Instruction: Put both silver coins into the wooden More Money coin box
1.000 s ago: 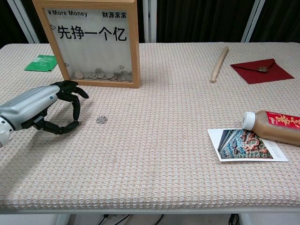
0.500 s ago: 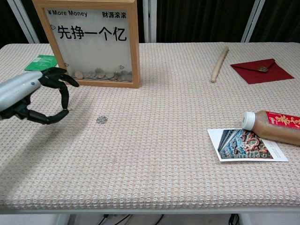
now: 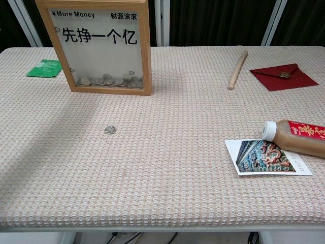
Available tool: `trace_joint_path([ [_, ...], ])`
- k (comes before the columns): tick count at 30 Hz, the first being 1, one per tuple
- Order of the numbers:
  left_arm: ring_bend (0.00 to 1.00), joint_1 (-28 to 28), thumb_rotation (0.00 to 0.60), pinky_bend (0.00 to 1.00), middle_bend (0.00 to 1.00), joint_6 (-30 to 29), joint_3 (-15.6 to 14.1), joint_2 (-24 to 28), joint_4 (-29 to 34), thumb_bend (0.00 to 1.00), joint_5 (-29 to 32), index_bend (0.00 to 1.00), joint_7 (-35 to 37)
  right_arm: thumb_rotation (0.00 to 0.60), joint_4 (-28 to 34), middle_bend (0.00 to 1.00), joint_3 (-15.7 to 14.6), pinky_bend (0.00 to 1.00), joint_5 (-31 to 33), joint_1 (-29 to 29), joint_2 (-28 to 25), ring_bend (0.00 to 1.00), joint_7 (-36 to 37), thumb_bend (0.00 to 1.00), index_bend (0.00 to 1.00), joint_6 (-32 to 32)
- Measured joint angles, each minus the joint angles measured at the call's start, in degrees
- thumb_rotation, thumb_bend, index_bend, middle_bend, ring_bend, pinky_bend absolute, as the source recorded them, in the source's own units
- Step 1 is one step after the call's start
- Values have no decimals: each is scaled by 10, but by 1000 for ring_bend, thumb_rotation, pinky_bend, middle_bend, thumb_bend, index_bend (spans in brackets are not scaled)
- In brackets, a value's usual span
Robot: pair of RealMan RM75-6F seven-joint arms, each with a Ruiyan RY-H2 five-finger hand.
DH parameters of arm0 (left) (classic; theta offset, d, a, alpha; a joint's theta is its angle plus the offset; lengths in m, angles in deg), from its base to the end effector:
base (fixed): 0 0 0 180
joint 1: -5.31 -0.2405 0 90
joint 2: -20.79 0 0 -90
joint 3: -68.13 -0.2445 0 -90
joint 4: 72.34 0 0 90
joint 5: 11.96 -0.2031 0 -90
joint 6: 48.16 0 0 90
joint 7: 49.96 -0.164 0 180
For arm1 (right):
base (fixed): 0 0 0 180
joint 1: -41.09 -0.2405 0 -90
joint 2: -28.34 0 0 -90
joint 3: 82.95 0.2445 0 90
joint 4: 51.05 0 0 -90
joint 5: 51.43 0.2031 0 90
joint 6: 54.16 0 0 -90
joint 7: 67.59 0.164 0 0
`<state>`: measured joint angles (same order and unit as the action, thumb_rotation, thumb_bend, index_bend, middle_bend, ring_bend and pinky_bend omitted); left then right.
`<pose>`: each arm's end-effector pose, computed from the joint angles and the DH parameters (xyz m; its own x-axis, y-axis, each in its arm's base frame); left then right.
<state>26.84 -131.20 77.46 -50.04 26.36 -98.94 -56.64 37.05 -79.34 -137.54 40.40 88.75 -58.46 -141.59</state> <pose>-0.1794 0.2818 0.1307 0.2561 -0.1398 0.9565 0.9019 -0.3215 -0.2885 -0.3246 -0.1803 0.1969 0.3773 0.0336 0.9255 -0.9253 0.0549 0.3753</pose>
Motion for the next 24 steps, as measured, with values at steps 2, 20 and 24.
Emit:
trace_joint_path([
  [2,6,10,600,7,222,6,25,28,13,451,14,640,-16,600,0,0,1,0,2,2,-2,0,2,176,0,-3],
  [20,6,210,600,3,221,310,149,105,11,449,254,617,8,600,14,0,3,0,5,4,-5,0,-9,176,0,-4],
  [24,6,252,600,3,221,353,153,93,-25,451,291,617,15,600,10,0,2,0,6,3,-1,0,-7,176,0,-2],
])
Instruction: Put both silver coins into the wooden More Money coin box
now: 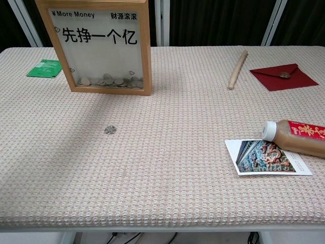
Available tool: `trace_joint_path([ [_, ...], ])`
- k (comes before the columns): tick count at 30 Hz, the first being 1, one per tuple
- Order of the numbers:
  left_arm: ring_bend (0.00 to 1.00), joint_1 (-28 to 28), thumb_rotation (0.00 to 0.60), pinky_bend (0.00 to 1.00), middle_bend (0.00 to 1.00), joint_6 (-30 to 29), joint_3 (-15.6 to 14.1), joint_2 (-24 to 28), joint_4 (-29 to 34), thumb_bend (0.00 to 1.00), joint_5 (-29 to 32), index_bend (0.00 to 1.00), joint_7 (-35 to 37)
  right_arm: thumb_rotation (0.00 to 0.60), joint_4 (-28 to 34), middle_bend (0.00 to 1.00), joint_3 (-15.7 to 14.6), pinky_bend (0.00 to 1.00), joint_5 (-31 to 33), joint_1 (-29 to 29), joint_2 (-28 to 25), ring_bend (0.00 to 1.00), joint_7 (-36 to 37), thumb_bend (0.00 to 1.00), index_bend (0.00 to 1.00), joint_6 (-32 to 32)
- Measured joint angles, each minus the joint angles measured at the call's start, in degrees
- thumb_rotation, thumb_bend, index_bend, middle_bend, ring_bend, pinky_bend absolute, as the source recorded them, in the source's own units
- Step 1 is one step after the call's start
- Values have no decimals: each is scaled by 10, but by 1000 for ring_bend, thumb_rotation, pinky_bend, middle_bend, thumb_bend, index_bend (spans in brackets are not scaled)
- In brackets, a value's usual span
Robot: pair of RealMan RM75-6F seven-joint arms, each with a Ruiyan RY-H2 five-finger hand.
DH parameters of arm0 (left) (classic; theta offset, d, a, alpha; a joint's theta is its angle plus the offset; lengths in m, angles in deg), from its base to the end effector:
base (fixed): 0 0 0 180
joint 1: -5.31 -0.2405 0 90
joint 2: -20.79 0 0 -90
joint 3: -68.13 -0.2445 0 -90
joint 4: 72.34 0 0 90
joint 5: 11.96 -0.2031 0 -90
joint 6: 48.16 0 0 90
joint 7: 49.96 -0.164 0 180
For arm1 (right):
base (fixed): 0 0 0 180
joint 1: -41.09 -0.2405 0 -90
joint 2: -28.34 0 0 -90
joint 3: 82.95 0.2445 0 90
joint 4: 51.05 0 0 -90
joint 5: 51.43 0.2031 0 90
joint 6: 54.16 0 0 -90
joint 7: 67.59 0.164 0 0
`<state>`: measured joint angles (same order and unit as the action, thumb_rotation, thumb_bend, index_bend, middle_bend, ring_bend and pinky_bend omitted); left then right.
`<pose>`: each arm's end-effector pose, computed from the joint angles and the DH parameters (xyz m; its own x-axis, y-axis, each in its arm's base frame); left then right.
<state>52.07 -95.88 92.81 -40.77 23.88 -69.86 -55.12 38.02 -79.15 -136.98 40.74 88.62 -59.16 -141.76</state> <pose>-0.0809 0.4166 0.1545 0.2701 0.1010 0.9575 0.9101 -0.3513 -0.2196 -0.3236 -0.1789 0.1974 0.3750 0.0381 0.9262 -0.9257 0.0684 0.3720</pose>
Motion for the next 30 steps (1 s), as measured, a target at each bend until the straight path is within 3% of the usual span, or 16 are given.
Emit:
trace_joint_path([
  [9,6,41,600,0,221,73,-8,-16,-38,451,35,603,41,600,-12,0,2,0,8,1,2,0,11,176,0,5],
  [30,6,83,600,0,221,106,-34,-52,-110,444,25,602,93,600,-17,0,2,0,14,-4,3,0,11,176,0,19],
])
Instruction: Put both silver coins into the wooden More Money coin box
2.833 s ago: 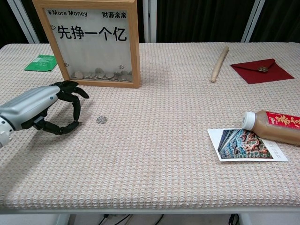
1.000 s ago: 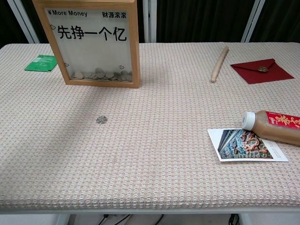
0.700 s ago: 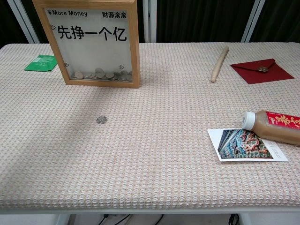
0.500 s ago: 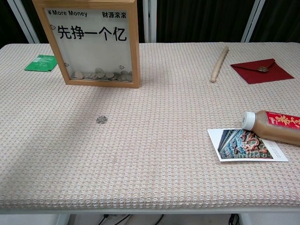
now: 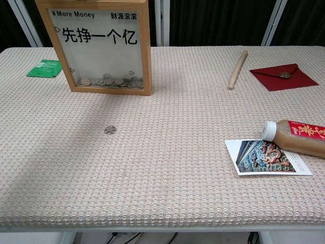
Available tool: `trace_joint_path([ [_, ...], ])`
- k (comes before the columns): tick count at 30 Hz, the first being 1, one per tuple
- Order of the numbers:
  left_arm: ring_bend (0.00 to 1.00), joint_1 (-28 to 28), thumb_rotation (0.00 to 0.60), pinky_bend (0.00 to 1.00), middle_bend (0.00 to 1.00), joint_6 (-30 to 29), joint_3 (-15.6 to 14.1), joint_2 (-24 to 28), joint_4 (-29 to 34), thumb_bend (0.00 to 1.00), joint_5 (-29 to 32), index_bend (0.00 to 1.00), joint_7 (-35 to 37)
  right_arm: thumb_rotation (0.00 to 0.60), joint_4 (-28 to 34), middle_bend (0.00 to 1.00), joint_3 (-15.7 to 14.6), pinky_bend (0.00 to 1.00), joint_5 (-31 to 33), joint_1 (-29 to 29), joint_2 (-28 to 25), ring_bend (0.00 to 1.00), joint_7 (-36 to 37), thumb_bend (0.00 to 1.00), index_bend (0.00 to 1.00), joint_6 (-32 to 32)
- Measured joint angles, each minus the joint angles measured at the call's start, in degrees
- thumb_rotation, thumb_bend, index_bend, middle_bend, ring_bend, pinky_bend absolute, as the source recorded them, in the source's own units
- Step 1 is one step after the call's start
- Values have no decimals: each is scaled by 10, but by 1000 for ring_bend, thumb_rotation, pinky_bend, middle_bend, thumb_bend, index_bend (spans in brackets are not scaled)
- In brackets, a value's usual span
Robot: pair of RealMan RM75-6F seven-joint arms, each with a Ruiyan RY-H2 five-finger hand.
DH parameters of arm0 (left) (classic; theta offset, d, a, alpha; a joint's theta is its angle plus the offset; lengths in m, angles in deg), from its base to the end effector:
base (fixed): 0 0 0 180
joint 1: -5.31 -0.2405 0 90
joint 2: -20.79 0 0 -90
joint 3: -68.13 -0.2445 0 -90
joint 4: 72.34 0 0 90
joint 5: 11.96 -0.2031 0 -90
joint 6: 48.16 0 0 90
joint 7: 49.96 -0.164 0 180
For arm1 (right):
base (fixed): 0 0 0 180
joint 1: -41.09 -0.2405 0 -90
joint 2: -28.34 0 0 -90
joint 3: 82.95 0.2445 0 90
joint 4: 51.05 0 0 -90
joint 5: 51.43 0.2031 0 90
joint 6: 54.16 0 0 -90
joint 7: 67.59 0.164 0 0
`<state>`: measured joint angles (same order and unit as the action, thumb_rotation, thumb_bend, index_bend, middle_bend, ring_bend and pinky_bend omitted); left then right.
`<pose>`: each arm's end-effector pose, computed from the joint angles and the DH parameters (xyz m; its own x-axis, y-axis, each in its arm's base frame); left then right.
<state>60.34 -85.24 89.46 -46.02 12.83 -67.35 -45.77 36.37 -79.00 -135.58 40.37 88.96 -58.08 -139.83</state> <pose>-0.0755 0.4484 0.1162 0.2200 0.2747 0.9360 0.9369 -0.3267 -0.1243 -0.3333 -0.1813 0.1967 0.3753 0.0158 0.9268 -0.9234 0.0928 0.3724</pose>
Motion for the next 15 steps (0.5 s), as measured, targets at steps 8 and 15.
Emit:
trace_joint_path([
  [8,6,12,600,0,221,12,-7,-4,-13,444,11,602,8,600,-5,0,0,0,1,0,1,0,5,176,0,2],
  [15,6,16,600,0,221,14,-15,-6,-19,444,19,603,10,600,-9,0,0,0,1,0,3,0,9,176,0,2],
])
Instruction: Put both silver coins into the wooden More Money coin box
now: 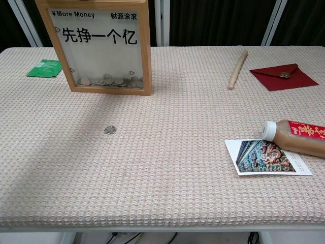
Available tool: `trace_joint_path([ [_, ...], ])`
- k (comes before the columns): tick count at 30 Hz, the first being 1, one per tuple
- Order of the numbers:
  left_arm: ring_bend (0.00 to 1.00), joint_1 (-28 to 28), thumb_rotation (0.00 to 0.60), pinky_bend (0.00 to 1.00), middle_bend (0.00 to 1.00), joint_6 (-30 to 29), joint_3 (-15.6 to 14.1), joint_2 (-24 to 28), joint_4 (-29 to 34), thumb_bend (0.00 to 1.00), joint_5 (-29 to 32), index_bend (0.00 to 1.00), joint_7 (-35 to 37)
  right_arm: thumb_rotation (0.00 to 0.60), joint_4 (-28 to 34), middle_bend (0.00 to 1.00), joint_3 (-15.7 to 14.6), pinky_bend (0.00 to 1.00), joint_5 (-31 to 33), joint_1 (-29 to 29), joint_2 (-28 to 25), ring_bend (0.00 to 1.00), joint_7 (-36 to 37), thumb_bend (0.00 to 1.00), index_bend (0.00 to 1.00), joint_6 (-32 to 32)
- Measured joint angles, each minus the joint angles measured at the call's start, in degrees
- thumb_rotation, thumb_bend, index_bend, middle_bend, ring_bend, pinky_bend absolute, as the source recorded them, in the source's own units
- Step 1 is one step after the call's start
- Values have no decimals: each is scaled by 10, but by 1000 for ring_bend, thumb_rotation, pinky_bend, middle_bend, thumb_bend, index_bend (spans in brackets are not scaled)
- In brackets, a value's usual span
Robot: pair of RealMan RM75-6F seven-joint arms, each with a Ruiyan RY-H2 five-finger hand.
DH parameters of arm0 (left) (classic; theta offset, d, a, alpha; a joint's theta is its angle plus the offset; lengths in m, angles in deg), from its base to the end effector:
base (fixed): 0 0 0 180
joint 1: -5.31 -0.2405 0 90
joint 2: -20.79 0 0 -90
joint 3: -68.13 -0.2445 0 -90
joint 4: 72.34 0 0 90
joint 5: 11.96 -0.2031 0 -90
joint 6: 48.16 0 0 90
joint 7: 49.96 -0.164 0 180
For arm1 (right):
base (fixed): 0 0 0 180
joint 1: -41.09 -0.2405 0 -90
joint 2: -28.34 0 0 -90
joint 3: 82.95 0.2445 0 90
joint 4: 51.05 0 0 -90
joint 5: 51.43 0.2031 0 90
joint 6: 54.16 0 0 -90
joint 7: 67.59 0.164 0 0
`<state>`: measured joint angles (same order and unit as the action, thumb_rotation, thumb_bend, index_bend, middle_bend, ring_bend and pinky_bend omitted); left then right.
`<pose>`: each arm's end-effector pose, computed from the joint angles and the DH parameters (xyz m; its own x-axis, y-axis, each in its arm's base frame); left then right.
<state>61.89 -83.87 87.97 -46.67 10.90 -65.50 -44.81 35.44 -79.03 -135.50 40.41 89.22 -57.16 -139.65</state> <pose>-0.0796 0.4537 0.1109 0.2127 0.3015 0.9294 0.9464 -0.3003 -0.1192 -0.3365 -0.1809 0.1968 0.3710 0.0140 0.9285 -0.9248 0.0963 0.3680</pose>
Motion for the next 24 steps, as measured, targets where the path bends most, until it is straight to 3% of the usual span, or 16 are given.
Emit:
trace_joint_path([
  [7,6,-3,600,0,219,-4,-4,-7,-8,443,0,569,13,600,-3,0,3,0,3,1,1,0,3,176,0,-3],
  [15,5,-5,600,0,196,-12,-6,-10,-10,418,-10,275,20,600,-6,0,2,0,5,0,3,0,4,176,0,2],
  [24,5,-14,600,0,194,-28,-4,-3,4,417,-22,256,30,600,-5,0,2,0,3,-2,3,0,1,176,0,6],
])
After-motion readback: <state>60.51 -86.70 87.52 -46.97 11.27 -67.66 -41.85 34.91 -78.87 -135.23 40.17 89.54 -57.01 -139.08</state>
